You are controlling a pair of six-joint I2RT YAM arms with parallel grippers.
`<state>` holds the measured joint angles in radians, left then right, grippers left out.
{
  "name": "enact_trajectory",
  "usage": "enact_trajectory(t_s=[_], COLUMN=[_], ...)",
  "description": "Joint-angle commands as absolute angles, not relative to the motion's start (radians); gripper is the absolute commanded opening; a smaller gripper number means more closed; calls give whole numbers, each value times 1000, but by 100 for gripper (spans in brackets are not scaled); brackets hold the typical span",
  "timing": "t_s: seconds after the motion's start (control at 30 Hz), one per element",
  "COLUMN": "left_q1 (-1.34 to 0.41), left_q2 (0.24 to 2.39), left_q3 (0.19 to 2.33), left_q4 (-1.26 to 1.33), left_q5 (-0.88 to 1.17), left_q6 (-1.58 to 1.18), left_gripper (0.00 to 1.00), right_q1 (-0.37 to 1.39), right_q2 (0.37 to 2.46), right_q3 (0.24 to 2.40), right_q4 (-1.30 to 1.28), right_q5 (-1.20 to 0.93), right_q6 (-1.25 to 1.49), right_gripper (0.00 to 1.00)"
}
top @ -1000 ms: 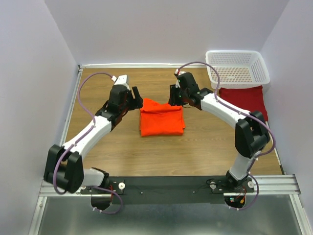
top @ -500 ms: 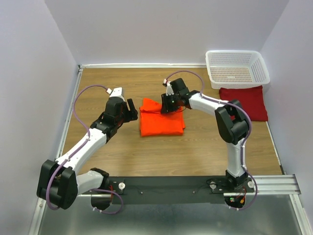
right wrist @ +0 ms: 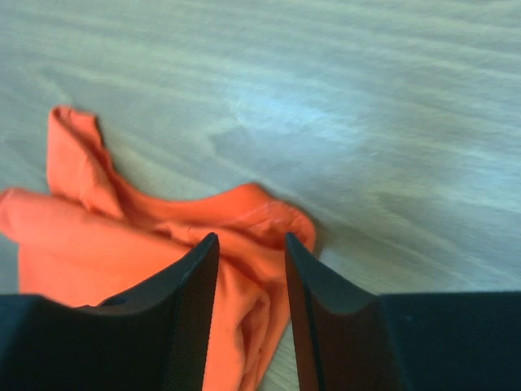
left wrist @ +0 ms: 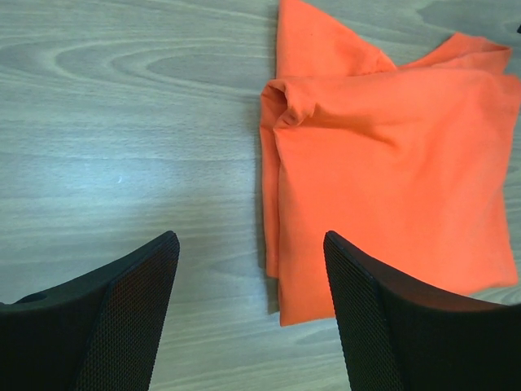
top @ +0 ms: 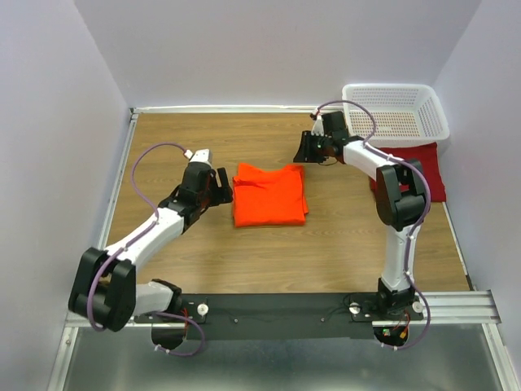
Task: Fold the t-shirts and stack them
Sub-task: Fold the tshirt
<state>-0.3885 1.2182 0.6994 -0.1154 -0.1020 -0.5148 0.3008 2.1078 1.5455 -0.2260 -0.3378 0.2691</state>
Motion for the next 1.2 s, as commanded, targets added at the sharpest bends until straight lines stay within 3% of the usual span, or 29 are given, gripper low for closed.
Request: enact_trajectory(t_s=[0.0, 0.3, 0.5, 0.77, 1.17], left_q1=[-393, -371, -353, -307, -256], left_q2=[1305, 1543, 1670, 1775, 1838], left_q3=[750, 893, 957, 1020, 1040], left_q4=[-16, 107, 109, 123, 104], left_q5=[-78, -37, 40, 199, 459], left_q6=[-485, -249, -149, -52, 64], left_gripper=[85, 98, 93, 82, 82], right_q1=[319, 284, 270, 267, 262], right_q2=[2034, 2014, 2040, 2101, 2143], right_q3=[1467, 1379, 1378, 1417, 1419], right_q4=[-169, -149, -150, -152, -150], right_q5=[-426, -557, -609, -684, -759], right_q6=[299, 137, 71, 29, 14], right_gripper=[51, 70, 70, 58, 58])
